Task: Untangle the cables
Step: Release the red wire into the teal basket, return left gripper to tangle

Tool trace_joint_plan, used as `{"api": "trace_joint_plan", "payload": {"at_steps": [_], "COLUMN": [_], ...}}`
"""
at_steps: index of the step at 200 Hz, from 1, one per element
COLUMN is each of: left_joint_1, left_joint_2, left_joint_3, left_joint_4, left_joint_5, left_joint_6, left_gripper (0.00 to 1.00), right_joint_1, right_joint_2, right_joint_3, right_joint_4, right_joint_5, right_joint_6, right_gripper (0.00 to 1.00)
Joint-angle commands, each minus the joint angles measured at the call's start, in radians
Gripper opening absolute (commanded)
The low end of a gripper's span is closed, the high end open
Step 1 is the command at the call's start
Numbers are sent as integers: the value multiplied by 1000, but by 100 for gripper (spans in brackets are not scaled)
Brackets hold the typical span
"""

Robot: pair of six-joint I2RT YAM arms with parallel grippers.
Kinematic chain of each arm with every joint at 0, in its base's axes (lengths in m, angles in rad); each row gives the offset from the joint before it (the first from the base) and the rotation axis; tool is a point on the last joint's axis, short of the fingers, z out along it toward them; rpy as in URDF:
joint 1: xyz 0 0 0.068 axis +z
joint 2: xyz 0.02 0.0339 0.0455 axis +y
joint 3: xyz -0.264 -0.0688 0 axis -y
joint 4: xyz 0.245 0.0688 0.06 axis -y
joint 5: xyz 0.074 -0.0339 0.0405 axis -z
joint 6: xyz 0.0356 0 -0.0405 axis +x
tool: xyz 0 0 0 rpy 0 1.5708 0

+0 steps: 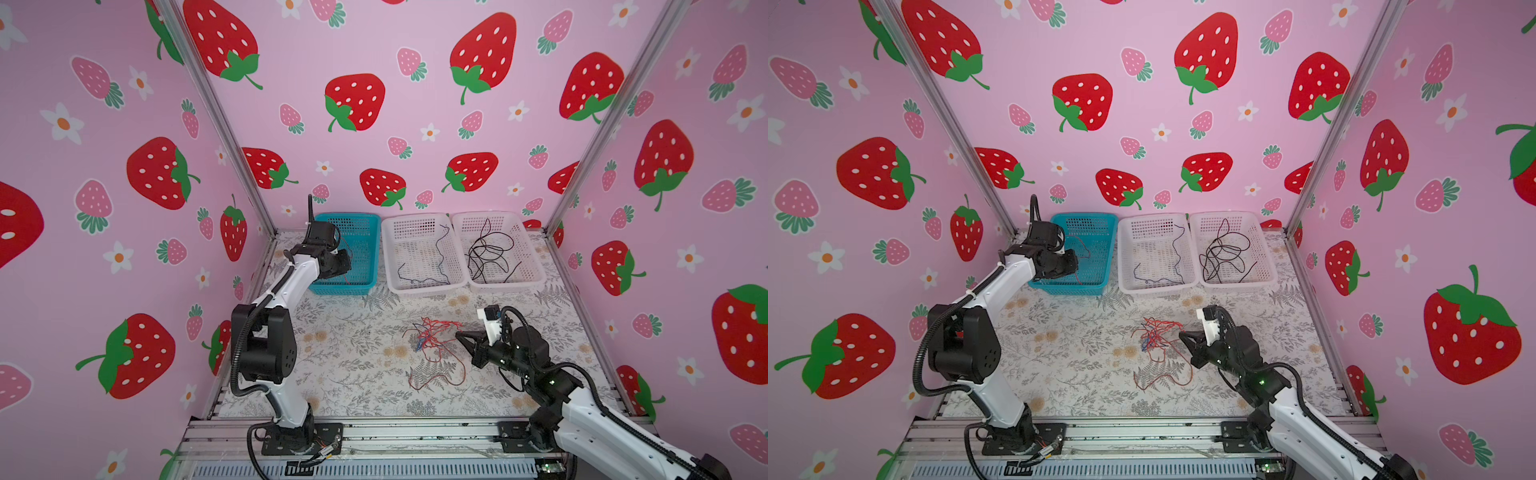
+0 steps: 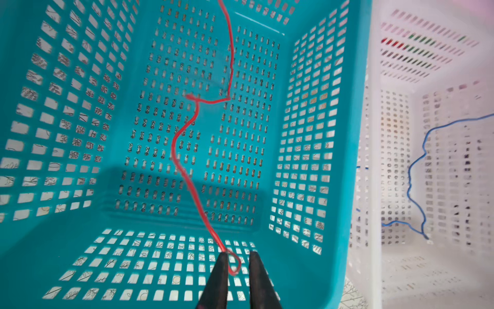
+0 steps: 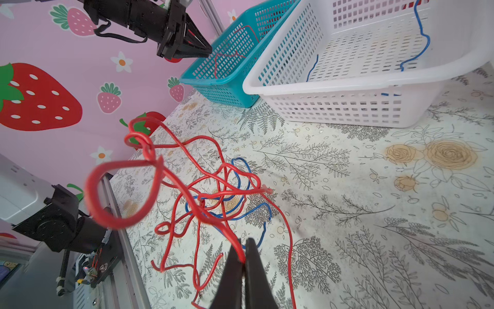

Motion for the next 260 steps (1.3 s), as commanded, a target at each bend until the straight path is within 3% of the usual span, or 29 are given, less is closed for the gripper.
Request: {"api": "trace_joint_plan", "payload": {"at_steps": [1,24,55,84,125,170,204,260], "left_joint_1": [5,4,2,-31,-185,-367,-511,-613], "left_joint_2": [-5,7,-128,-353,-714,-1024,-1084,-1062], "left_joint_3": [89,135,37,-180,-535,-864,-1037,-1172], "left_joint_4": [-10,-58,-14,68,229,448,613,973], "left_joint_5": [-23,-52,2,117,219,226,181,231], "left_joint_6": [10,23,-37,-154,-292,-439,-473,-493], "left_gripper": [24,42,45,52,58,63,63,64], "right_joint_1": [6,5,6,6,5,4,4,4], "right_joint_2": [-2,0,1,-2,-8,-28,-28,-61], "right_joint_3": [-1,5,27,47,117,187,242,311], "right_joint_4": [36,31,-2,-14,-43,-69,-64,-6], "right_joint_5": [-19,-16,8,7,-48,-44,-104,-164], "right_joint_6": [4,3,7,41,138,222,252,313], "right_gripper": [0,0,0,0,0,0,0,0]}}
